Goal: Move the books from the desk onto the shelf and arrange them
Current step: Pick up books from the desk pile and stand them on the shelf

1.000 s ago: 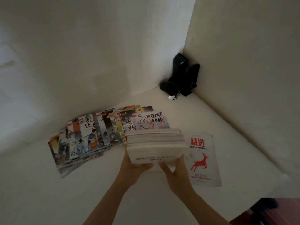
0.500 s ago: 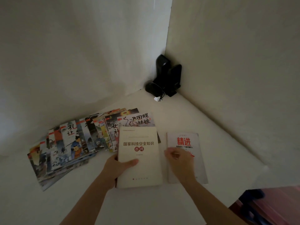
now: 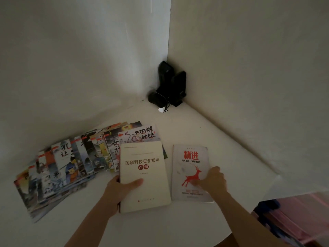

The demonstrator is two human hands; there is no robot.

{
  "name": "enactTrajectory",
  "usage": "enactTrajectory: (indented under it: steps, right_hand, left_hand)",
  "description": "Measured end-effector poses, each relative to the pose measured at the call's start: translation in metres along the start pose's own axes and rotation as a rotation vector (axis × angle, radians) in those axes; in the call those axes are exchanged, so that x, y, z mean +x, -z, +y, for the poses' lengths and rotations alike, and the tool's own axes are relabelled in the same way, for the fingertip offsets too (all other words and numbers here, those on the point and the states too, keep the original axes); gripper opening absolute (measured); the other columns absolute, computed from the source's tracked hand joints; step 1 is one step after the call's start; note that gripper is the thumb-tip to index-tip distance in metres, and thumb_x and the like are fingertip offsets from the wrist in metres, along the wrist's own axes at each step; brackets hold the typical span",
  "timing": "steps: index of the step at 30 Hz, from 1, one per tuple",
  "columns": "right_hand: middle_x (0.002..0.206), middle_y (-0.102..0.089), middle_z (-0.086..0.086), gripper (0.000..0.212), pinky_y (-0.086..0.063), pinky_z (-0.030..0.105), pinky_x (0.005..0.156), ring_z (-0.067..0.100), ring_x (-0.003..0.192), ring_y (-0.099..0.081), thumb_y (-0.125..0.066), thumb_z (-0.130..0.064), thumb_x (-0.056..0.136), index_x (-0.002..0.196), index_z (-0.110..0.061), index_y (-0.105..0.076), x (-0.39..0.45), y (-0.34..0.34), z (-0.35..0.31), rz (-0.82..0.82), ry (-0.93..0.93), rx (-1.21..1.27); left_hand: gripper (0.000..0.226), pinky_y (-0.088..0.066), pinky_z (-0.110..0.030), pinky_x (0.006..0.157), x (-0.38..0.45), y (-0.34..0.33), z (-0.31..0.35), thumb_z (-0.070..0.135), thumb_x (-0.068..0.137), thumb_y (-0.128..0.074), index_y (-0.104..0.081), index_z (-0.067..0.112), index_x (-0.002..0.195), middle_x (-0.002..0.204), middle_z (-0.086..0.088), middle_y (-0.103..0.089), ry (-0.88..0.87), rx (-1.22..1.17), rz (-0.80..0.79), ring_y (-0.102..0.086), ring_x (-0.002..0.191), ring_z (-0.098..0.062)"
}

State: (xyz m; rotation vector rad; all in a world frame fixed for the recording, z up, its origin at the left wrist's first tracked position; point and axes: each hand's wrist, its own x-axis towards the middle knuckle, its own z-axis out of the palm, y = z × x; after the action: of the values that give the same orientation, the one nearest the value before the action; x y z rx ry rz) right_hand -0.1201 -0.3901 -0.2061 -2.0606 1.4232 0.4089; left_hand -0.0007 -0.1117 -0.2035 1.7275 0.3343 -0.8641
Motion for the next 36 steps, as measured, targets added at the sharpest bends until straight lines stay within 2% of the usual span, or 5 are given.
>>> enactTrajectory:
  steps: [12, 23, 27, 31, 36]
  right_hand:
    - [0.094, -0.073, 0.006, 0.008, -0.056, 0.029, 0.060, 0.017, 0.076, -0.070, -0.060, -0.015, 0.095, 0.104, -0.017, -0.061, -0.042, 0.045, -0.002, 0.091, 0.292, 0.812]
    - [0.101, -0.061, -0.001, 0.037, -0.047, 0.006, 0.064, 0.004, 0.081, -0.060, -0.076, -0.024, 0.082, 0.117, -0.020, -0.066, -0.091, -0.053, -0.075, -0.057, 0.489, 0.485]
    - [0.124, -0.054, 0.001, 0.103, -0.054, 0.043, 0.094, 0.021, 0.113, -0.058, -0.090, -0.038, 0.062, 0.148, -0.022, -0.035, -0.077, -0.053, -0.066, -0.237, 0.408, 0.458]
    - [0.116, -0.071, 0.004, 0.069, -0.059, 0.041, 0.085, 0.024, 0.105, -0.069, -0.085, -0.014, 0.072, 0.132, -0.015, -0.051, -0.074, -0.036, -0.063, -0.685, 0.519, 0.670]
    - [0.124, -0.063, 0.007, 0.068, -0.056, 0.028, 0.088, 0.011, 0.112, -0.065, -0.073, 0.004, 0.079, 0.137, -0.004, -0.038, -0.081, -0.051, -0.061, -0.360, 0.786, 0.700]
  left_hand:
    - [0.051, -0.060, -0.044, 0.072, -0.008, -0.004, 0.001, 0.045, 0.071, -0.080, -0.067, 0.018, 0.112, 0.097, -0.003, -0.076, -0.026, -0.063, -0.026, -0.074, 0.084, -0.026]
    - [0.045, -0.059, -0.030, 0.059, -0.020, -0.004, 0.013, 0.040, 0.062, -0.089, -0.069, 0.019, 0.097, 0.088, -0.004, -0.076, -0.046, -0.002, -0.015, -0.074, 0.070, -0.017]
    - [0.071, -0.062, -0.041, 0.068, -0.018, 0.000, -0.006, 0.028, 0.048, -0.097, -0.061, 0.021, 0.109, 0.098, -0.001, -0.075, -0.096, -0.053, 0.043, -0.074, 0.079, -0.019]
    - [0.081, -0.062, -0.039, 0.069, -0.031, 0.012, -0.003, 0.008, 0.052, -0.095, -0.054, 0.029, 0.118, 0.107, 0.003, -0.073, -0.301, -0.061, -0.014, -0.073, 0.091, -0.016]
    - [0.088, -0.060, -0.030, 0.071, -0.025, 0.028, 0.017, -0.011, 0.053, -0.088, -0.050, 0.005, 0.131, 0.113, -0.010, -0.070, -0.498, 0.001, -0.096, -0.069, 0.104, -0.023]
